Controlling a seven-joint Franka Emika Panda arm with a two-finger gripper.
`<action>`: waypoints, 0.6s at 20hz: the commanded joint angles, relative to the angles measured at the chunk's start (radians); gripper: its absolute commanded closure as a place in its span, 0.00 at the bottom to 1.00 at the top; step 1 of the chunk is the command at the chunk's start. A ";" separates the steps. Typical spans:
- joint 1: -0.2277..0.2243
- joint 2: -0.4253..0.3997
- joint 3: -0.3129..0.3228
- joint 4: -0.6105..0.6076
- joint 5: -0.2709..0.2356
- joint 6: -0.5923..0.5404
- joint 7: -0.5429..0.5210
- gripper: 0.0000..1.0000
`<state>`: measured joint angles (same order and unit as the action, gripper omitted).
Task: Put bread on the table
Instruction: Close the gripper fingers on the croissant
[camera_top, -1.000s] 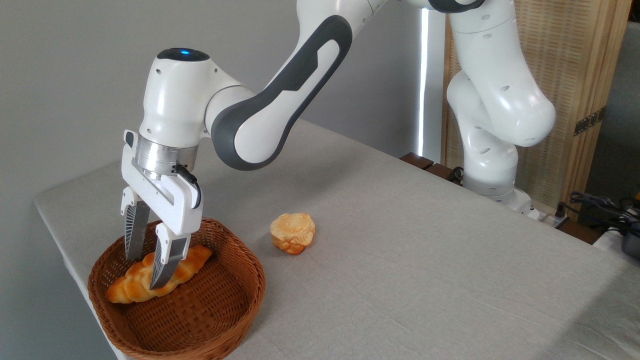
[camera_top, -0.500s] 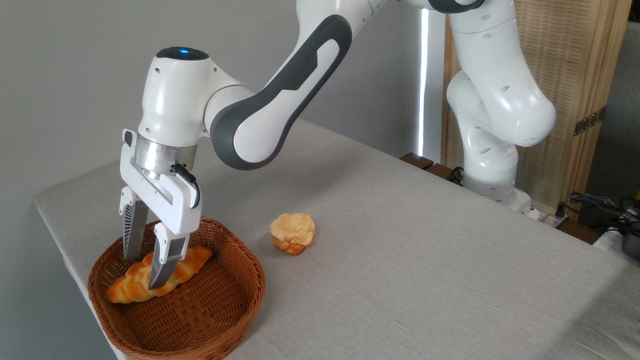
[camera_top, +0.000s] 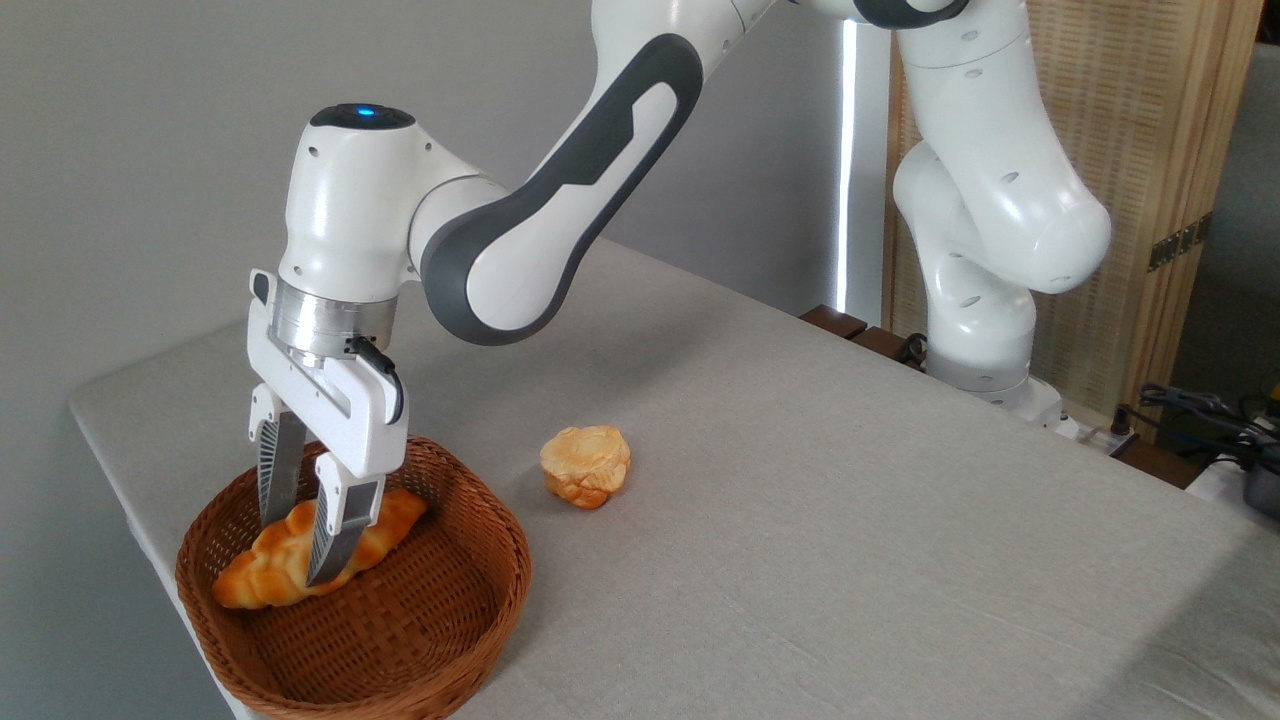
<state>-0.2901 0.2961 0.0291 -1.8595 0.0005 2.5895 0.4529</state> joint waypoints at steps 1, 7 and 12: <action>-0.001 0.003 0.000 0.003 0.027 -0.032 -0.020 0.53; -0.001 0.001 0.000 0.003 0.027 -0.034 -0.019 0.56; 0.003 -0.003 0.000 0.005 0.027 -0.034 -0.020 0.57</action>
<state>-0.2903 0.3009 0.0286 -1.8601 0.0117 2.5712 0.4529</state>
